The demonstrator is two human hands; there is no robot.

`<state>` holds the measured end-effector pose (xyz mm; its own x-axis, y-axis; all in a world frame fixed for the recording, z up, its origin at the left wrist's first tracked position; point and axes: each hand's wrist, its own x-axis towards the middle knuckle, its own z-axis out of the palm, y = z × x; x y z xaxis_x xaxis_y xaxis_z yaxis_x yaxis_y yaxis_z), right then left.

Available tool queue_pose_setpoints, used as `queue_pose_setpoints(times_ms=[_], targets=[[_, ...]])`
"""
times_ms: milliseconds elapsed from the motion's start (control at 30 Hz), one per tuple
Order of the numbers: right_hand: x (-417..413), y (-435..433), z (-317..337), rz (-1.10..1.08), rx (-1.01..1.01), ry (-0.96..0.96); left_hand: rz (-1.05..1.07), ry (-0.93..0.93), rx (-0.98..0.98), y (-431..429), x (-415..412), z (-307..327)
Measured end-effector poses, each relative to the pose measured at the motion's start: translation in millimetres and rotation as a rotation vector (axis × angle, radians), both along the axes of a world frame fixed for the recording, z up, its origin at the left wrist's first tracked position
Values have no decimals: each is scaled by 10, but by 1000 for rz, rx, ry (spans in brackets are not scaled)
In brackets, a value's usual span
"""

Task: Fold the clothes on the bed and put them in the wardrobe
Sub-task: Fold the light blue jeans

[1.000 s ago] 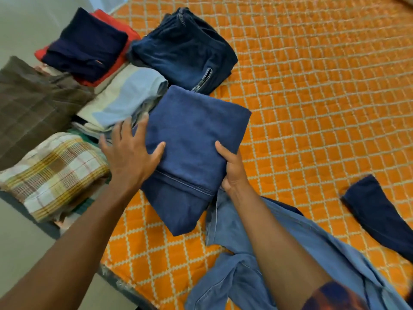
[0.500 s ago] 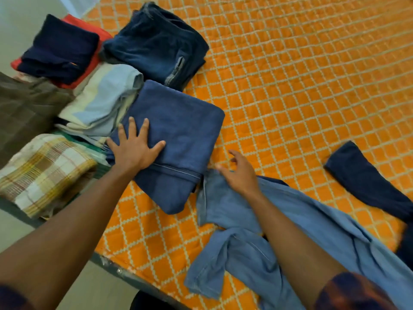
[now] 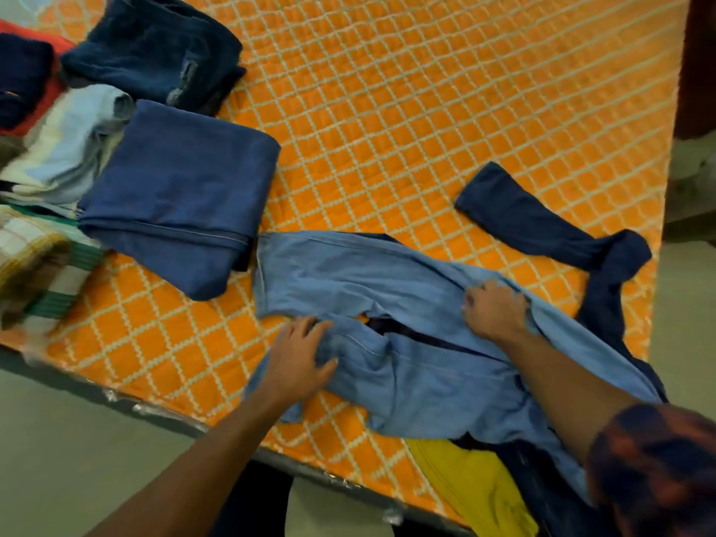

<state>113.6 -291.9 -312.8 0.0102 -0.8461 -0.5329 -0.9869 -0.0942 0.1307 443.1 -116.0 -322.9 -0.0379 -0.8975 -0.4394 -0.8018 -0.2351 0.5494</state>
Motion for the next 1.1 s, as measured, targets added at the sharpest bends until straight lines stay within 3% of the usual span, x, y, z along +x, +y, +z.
queue_pose_setpoints(times_ms=[100, 300, 400, 467, 567, 700, 800, 867, 900, 967, 1033, 1100], targets=[[-231, 80, 1, -97, -83, -160, -72, -191, 102, 149, -392, -14], [-1630, 341, 52, -214, 15, -23, 88, -172, 108, 243, -1094, -120], [-2124, 405, 102, -300, 138, -94, 259, -124, 71, 237, -1591, -142], [-2218, 499, 118, -251, 106, -165, 321, -90, 53, 180, -1943, -84], [-1956, 680, 191, -133, 22, -254, 414, 15, 39, 172, -2341, 24], [-1604, 985, 448, -179, 17, -449, 488, 281, 57, 335, -2655, 224], [-1176, 1194, 787, -268, 130, -720, 530, 689, 352, 492, -2762, 535], [-773, 1349, 1004, -451, 235, -918, 486, 883, 563, 660, -2791, 731], [-549, 1411, 1096, -558, 290, -1019, 463, 901, 565, 745, -2811, 773], [-51, 1527, 1268, -632, 434, -1170, 666, 953, 386, 909, -2758, 852], [376, 1579, 1322, -610, 557, -1261, 979, 971, 217, 995, -2563, 940], [700, 1691, 1427, -456, 676, -1295, 1142, 1036, 117, 1146, -2230, 1004]])
